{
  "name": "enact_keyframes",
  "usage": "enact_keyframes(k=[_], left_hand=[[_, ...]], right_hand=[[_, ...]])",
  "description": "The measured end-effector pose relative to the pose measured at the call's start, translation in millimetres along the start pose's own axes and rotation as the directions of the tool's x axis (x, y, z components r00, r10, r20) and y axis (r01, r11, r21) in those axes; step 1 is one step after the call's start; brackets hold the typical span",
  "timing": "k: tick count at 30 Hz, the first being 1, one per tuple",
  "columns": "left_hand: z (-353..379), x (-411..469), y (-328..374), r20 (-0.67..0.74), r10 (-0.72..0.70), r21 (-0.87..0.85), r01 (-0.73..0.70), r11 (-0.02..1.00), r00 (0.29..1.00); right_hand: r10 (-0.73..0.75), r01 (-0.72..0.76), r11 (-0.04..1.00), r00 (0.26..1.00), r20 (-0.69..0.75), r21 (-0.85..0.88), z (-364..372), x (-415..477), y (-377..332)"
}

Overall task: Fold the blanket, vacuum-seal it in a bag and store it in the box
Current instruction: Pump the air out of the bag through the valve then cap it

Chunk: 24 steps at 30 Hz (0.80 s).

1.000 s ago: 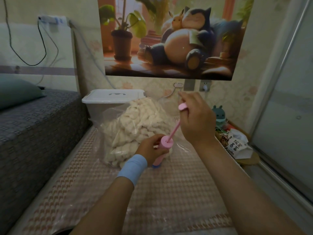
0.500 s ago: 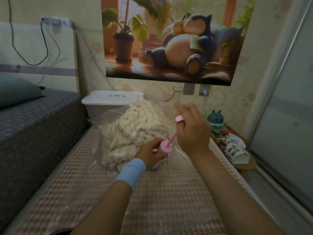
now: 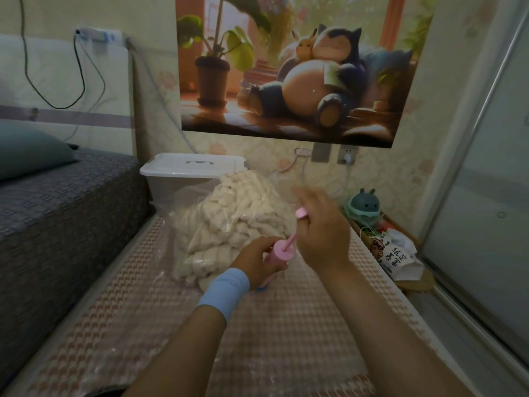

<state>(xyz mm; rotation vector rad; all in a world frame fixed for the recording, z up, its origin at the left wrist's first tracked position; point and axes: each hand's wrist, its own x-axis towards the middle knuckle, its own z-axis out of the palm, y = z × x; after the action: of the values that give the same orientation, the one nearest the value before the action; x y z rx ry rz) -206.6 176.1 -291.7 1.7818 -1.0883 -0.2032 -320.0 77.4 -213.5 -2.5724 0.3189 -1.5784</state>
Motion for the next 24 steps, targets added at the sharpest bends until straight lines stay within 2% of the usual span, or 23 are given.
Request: enact_keyframes(k=[1, 2, 3, 4, 5, 6, 8, 10, 12, 14, 15, 17, 18, 19, 20, 22, 24], left_hand=[[1.1, -1.0, 2.3, 0.003, -0.015, -0.004, 0.015, 1.0, 1.0], [2.3, -1.6, 4.5, 0.009, -0.028, -0.005, 0.028, 1.0, 1.0], [3.7, -2.0, 5.0, 0.013, -0.037, -0.001, 0.038, 0.999, 0.999], [5.5, -1.8, 4.0, 0.017, -0.046, -0.004, 0.046, 0.999, 0.999], [6.5, -1.8, 3.1, 0.01, -0.057, -0.019, 0.057, 0.998, 0.998], [6.2, -1.9, 2.1, -0.011, -0.073, -0.043, 0.072, 0.996, 0.997], [3.4, -0.1, -2.9, -0.051, -0.082, -0.071, 0.078, 0.994, 0.995], [-0.4, 0.4, -5.8, -0.045, -0.079, -0.065, 0.076, 0.995, 0.996], [-0.8, 0.2, -6.1, -0.041, -0.074, -0.055, 0.072, 0.996, 0.996], [1.6, -0.8, -3.6, -0.041, -0.084, -0.068, 0.081, 0.994, 0.996], [2.8, -1.3, -1.9, -0.042, -0.092, -0.081, 0.089, 0.993, 0.995], [3.7, -2.9, 1.5, -0.028, -0.117, -0.091, 0.114, 0.989, 0.993], [3.7, -3.2, 2.2, -0.027, -0.124, -0.089, 0.121, 0.989, 0.992], [2.7, -3.2, 2.7, -0.034, -0.126, -0.1, 0.122, 0.987, 0.992], [1.5, -3.2, 1.7, -0.039, -0.128, -0.117, 0.122, 0.986, 0.991], [-0.3, -0.2, -4.1, -0.047, -0.115, -0.115, 0.109, 0.987, 0.992], [-1.6, 1.6, -5.5, -0.03, -0.099, -0.096, 0.096, 0.991, 0.995]], right_hand=[[0.04, -0.038, 0.999, 0.984, 0.173, -0.016, 9.2, -13.4, 0.8], [0.07, -0.065, 0.998, 0.935, 0.349, -0.026, 17.8, -25.5, 2.0], [0.08, -0.073, 0.997, 0.881, 0.467, -0.034, 23.7, -33.5, 2.8], [0.077, -0.07, 0.997, 0.864, 0.498, -0.033, 25.7, -35.5, 3.3], [0.07, -0.069, 0.997, 0.879, 0.471, -0.019, 23.0, -30.4, 1.7], [0.027, -0.03, 1.0, 0.924, 0.38, 0.0, 17.7, -20.5, -1.9], [-0.088, 0.088, 0.996, 0.989, 0.115, 0.004, 0.2, 6.4, -12.7], [-0.138, 0.143, 0.989, 0.983, -0.122, 0.034, -17.4, 28.4, -19.7], [-0.11, 0.121, 0.992, 0.974, -0.2, 0.042, -17.1, 30.7, -17.7], [-0.071, 0.071, 0.997, 0.996, -0.056, 0.007, -0.1, 10.2, -10.0], [-0.035, 0.037, 0.999, 0.994, 0.104, -0.019, 11.5, -4.7, -5.5], [0.056, -0.01, 0.994, 0.902, 0.428, -0.108, 30.7, -28.5, 1.5], [0.081, -0.009, 0.989, 0.87, 0.486, -0.149, 33.4, -30.1, 1.5], [0.082, 0.0, 0.985, 0.879, 0.469, -0.174, 30.6, -24.2, -0.9], [0.047, 0.019, 0.986, 0.919, 0.391, -0.163, 24.0, -14.2, -4.5], [-0.08, 0.089, 0.989, 0.993, 0.082, -0.116, -0.8, 13.1, -15.0], [-0.129, 0.121, 0.991, 0.973, -0.189, -0.054, -20.4, 33.3, -16.7]])
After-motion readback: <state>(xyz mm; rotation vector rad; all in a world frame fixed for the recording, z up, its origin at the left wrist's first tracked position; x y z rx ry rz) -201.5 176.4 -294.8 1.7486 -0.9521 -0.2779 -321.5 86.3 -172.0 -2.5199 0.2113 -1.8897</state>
